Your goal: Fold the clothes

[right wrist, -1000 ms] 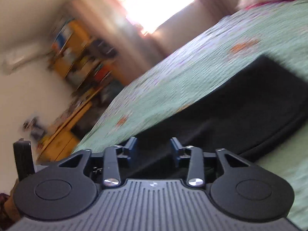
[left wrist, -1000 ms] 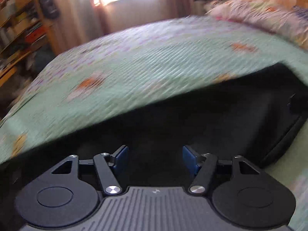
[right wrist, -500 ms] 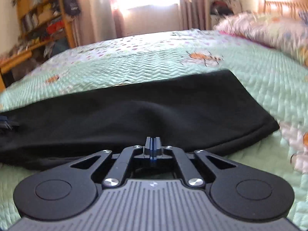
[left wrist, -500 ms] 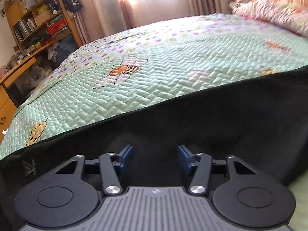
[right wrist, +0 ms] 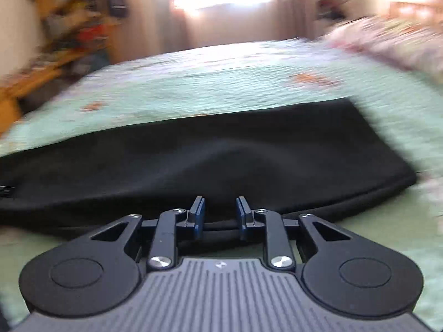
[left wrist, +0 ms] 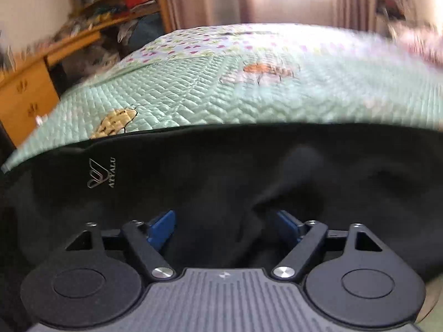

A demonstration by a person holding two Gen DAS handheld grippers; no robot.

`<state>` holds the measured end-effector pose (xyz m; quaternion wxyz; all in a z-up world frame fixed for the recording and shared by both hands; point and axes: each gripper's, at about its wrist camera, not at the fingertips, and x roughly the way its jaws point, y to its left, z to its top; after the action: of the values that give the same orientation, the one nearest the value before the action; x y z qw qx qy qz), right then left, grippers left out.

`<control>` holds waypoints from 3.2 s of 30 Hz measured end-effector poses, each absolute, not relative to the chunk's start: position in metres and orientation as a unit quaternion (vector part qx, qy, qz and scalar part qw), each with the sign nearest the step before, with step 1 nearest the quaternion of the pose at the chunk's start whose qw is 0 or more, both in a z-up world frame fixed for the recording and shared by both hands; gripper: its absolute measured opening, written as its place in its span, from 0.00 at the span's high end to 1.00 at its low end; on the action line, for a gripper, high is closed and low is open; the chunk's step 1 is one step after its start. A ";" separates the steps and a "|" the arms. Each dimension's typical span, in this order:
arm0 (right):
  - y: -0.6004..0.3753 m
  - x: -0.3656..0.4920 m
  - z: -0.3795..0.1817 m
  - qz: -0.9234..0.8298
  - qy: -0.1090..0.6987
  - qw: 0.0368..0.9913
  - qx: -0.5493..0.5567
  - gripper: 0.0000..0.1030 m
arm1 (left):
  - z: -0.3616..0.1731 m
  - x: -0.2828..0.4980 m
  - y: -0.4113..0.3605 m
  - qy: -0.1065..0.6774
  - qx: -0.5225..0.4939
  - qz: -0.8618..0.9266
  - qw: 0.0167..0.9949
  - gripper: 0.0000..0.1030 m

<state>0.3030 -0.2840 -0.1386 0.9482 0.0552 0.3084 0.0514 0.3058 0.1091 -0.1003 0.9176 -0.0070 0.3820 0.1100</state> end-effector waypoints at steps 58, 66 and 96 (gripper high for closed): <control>-0.015 0.250 -0.115 0.290 0.424 0.804 0.300 0.42 | -0.100 -0.021 0.236 0.285 -0.152 0.107 0.940 0.13; 0.008 0.301 -0.140 0.258 0.444 0.765 0.388 0.59 | -0.104 -0.006 0.232 0.304 -0.125 0.114 0.938 0.05; -0.089 0.303 -0.135 0.286 0.429 0.782 0.350 0.57 | -0.096 -0.002 0.232 0.344 -0.114 0.103 0.926 0.07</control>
<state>0.3029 -0.0890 -0.1350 0.7821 0.3497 0.4292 0.2859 -0.0020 0.2315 -0.0963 0.9263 -0.1138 0.3439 0.1032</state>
